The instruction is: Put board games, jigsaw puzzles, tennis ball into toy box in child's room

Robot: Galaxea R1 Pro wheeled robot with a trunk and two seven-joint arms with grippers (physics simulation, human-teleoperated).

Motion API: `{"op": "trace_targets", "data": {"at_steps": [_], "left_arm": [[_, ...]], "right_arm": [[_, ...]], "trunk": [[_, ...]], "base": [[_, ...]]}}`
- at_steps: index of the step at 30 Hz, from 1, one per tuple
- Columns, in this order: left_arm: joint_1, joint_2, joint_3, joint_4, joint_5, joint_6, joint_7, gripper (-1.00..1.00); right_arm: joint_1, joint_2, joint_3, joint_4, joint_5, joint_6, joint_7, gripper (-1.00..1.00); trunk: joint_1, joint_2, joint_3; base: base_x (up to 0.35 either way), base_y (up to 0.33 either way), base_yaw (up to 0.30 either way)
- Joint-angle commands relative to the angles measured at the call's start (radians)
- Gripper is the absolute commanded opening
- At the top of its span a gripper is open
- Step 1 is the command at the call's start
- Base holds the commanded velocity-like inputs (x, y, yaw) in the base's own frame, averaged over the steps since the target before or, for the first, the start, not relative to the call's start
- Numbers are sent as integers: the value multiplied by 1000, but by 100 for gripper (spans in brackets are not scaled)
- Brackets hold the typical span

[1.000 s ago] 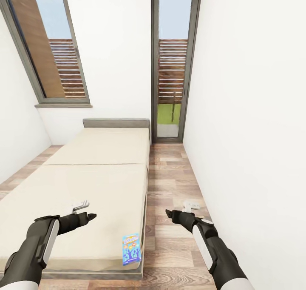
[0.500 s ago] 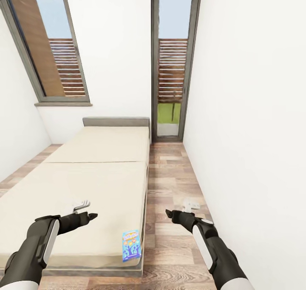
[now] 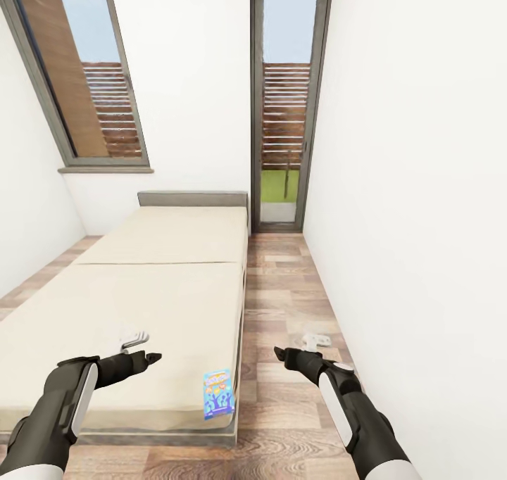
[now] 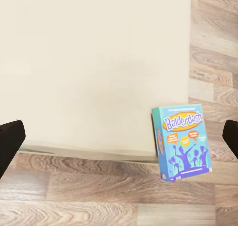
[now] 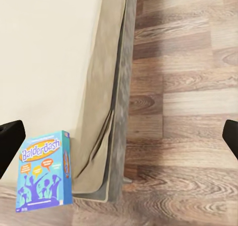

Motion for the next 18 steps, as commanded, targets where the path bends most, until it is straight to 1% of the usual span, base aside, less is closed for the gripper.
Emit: {"op": "trace_targets", "data": {"at_steps": [1, 18], "left_arm": [[-1, 0, 2, -1, -2, 5, -5, 100], [-1, 0, 3, -1, -1, 6, -5, 100]], "right_arm": [[0, 0, -1, -1, -2, 5, 2, 100], [-1, 0, -1, -2, -2, 5, 2, 100]], "trunk": [[4, -8, -4], [69, -127, -58]], "base": [[-14, 0, 0], [-3, 0, 0]]}}
